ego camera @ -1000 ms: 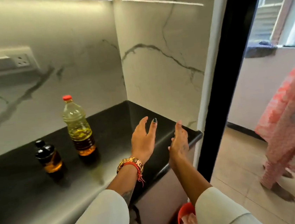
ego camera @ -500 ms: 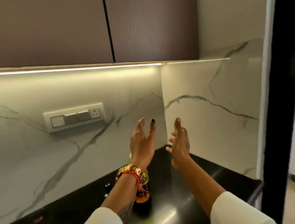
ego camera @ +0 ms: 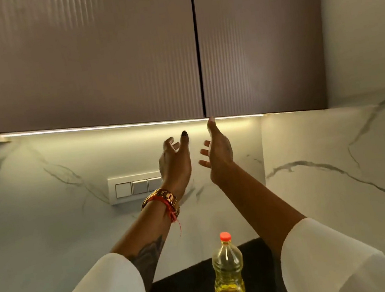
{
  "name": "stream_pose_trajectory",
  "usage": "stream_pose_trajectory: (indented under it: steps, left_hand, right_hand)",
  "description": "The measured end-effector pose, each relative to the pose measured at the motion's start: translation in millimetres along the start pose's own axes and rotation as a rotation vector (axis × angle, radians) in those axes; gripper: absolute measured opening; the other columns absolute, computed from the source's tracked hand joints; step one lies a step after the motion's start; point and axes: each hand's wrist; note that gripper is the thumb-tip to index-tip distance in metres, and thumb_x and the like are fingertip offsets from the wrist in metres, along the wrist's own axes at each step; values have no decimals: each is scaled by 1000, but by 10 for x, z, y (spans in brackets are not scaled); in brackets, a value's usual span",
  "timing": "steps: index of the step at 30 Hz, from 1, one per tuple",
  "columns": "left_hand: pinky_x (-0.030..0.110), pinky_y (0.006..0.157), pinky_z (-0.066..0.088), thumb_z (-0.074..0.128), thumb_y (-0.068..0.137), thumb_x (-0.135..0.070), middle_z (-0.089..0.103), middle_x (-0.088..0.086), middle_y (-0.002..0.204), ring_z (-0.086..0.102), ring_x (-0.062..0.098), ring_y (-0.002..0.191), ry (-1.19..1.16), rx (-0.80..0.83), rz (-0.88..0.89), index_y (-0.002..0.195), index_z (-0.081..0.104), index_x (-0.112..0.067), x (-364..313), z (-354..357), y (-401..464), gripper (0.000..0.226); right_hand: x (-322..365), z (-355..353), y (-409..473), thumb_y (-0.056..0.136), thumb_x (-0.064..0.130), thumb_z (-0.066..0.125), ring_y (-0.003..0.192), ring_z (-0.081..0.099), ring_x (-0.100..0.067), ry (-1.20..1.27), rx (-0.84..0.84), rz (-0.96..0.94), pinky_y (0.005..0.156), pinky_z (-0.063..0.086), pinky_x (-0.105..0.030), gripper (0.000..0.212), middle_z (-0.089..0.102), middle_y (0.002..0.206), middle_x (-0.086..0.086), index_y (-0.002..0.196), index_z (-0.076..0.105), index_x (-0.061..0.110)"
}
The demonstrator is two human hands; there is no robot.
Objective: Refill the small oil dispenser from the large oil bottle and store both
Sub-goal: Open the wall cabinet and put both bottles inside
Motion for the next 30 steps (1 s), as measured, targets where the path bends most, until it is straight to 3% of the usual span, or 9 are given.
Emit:
stream_pose_trajectory:
  steps: [3, 6, 9, 13, 18, 22, 30]
  left_hand:
    - [45, 95, 48, 42, 93, -51, 52, 7, 131, 56, 25, 110, -77, -46, -69, 139, 33, -19, -71, 5, 213, 57]
    - [36, 79, 54, 45, 94, -44, 50, -1, 115, 58, 13, 81, -198, -106, -104, 140, 28, -18, -164, 24, 382, 56]
    - [33, 75, 56, 50, 94, -34, 54, 3, 118, 62, 19, 90, -340, -132, -85, 136, 34, -15, -222, 70, 500, 49]
    - [23, 69, 56, 51, 95, -22, 59, 6, 117, 64, 20, 97, -512, -148, -68, 127, 44, -11, -249, 137, 492, 35]
    - [23, 75, 54, 51, 94, -21, 60, 11, 121, 63, 23, 105, -548, -137, -34, 127, 45, -8, -260, 118, 429, 35]
    - [24, 79, 53, 51, 94, -22, 61, 10, 122, 63, 22, 105, -554, -98, -6, 128, 45, -10, -320, 85, 271, 36]
    - [18, 72, 55, 54, 93, -21, 63, 9, 117, 65, 19, 99, -658, 28, -15, 124, 47, -10, -591, -86, -146, 33]
  right_hand:
    - [102, 126, 162, 87, 55, 50, 106, 53, -28, 73, 17, 54, 83, 47, -39, 42, 53, 112, -10, 105, 49, 18]
    - [177, 226, 343, 90, 47, 51, 105, 57, -30, 134, 50, 70, 86, 50, -41, 41, 58, 116, -15, 110, 49, 11]
    - [228, 300, 441, 94, 37, 50, 96, 62, -28, 257, 84, 66, 79, 53, -37, 42, 61, 113, -16, 120, 48, 5]
    - [246, 320, 458, 94, 33, 51, 82, 67, -26, 376, 98, 69, 81, 55, -38, 37, 66, 87, -12, 117, 50, 4]
    - [279, 265, 351, 94, 32, 49, 85, 65, -27, 432, 139, 70, 80, 53, -38, 37, 64, 97, -14, 118, 48, 3]
    - [316, 203, 167, 95, 32, 48, 83, 65, -25, 442, 139, 16, 83, 52, -38, 28, 64, 91, -11, 106, 50, 6]
    - [517, 43, -428, 95, 33, 47, 78, 66, -22, 405, 51, -98, 81, 52, -36, 28, 65, 89, -9, 106, 51, 7]
Point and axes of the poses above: each hand's wrist, its own y-axis towards the middle knuckle, its own z-axis out of the palm, x = y × z
